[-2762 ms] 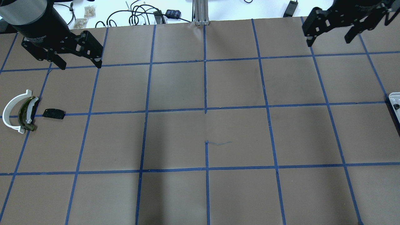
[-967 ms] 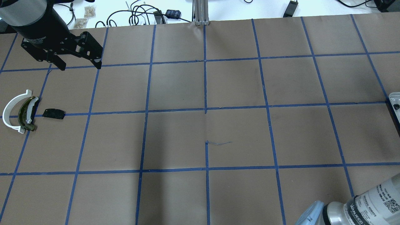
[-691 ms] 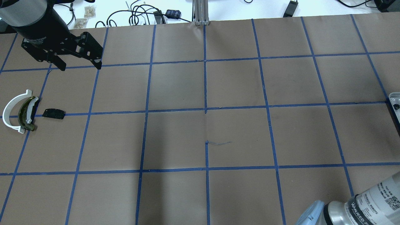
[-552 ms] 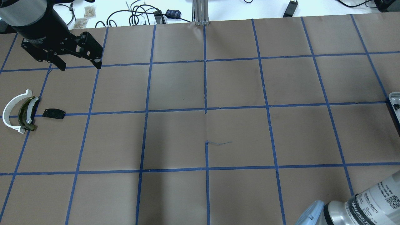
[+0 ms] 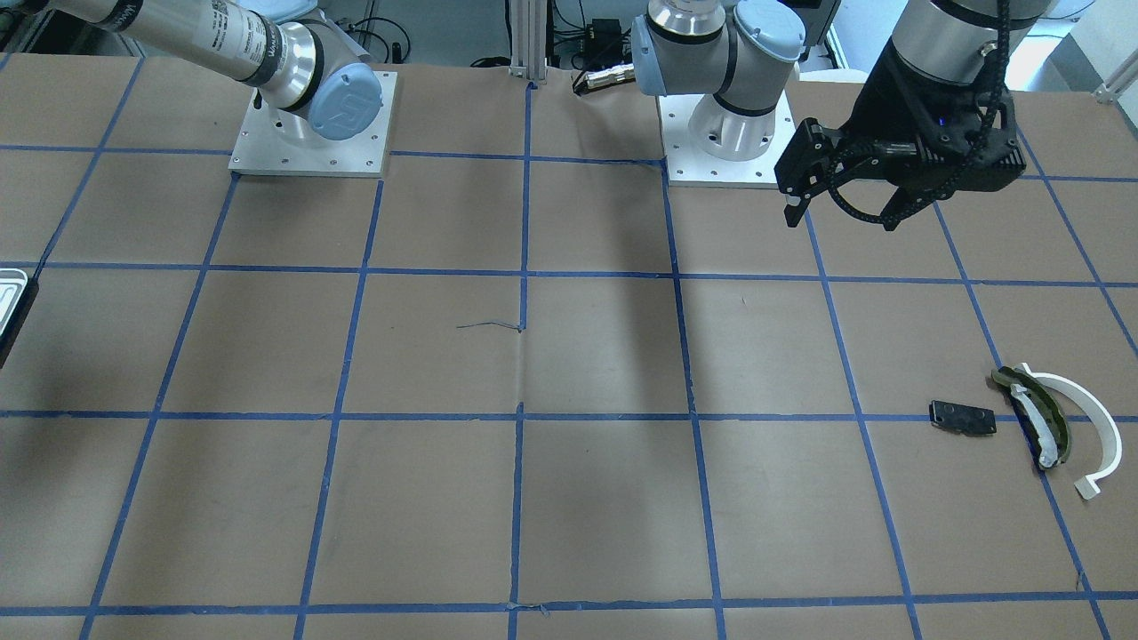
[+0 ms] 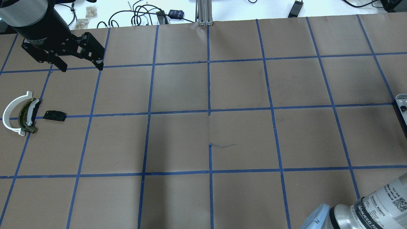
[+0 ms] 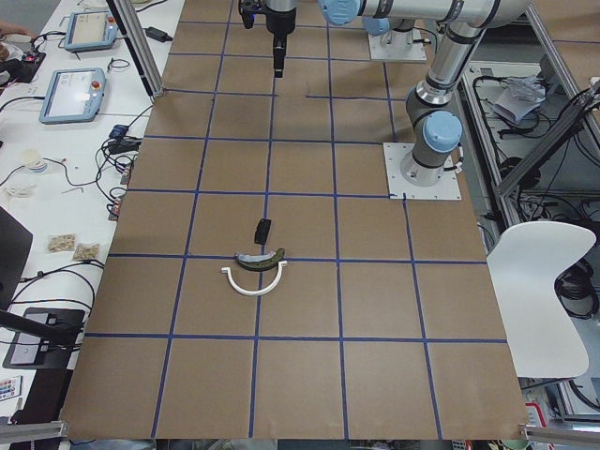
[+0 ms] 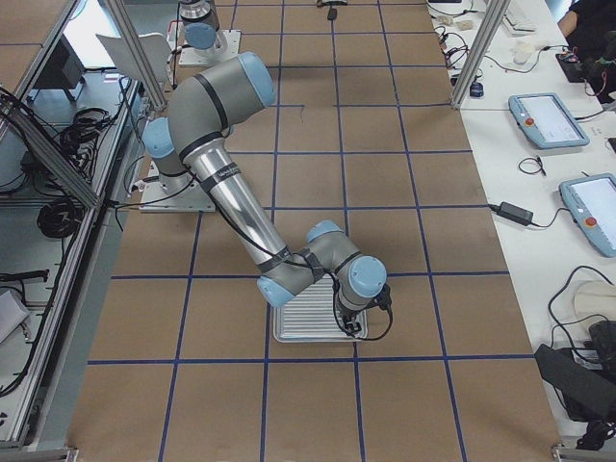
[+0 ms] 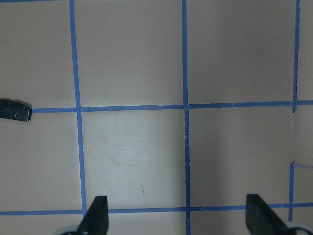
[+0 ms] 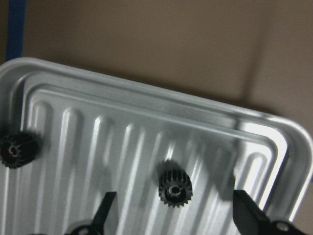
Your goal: Place bearing gear from tray to pile
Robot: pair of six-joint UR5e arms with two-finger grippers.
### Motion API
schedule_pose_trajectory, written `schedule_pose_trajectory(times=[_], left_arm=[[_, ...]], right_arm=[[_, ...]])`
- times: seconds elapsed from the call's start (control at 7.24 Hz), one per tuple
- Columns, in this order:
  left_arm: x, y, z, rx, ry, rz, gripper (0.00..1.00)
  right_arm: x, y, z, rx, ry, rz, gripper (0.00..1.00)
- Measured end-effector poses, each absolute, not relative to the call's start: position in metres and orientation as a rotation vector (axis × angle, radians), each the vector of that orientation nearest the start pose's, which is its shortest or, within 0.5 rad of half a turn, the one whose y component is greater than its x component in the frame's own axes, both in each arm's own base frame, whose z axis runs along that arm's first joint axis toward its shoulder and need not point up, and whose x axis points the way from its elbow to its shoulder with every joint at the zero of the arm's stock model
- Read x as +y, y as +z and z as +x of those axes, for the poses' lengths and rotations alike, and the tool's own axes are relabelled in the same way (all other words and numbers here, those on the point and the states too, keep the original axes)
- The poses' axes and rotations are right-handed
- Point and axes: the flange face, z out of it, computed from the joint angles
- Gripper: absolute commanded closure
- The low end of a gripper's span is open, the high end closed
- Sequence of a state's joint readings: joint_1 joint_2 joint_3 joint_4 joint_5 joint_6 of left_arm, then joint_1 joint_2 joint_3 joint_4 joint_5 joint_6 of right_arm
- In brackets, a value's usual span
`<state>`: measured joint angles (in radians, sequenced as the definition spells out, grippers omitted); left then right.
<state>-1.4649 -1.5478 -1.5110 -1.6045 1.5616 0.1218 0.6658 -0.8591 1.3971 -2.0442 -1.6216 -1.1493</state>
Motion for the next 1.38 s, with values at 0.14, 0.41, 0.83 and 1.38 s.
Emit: schedule_pose_trajectory(times=[0.14,0.41,0.83,1.38], left_arm=[[-0.497,0.525,-0.082,3.144,-0.078,0.025,0.0],[-0.497,0.525,-0.082,3.144,-0.077,0.025,0.0],[-0.497,0.525,-0.082,3.144,-0.077,0.025,0.0],[-0.497,0.526,-0.082,3.144,-0.08,0.027,0.0]], right_arm=[[-0.538,0.175,-0.478,3.085,0.124,-0.381,0.69],[-0.538,0.178,-0.478,3.09,0.122,-0.378,1.0],[-0.538,0.179,-0.478,3.091,0.124,-0.383,1.0],[-0.538,0.265,-0.447,3.127,0.159,-0.348,1.0]])
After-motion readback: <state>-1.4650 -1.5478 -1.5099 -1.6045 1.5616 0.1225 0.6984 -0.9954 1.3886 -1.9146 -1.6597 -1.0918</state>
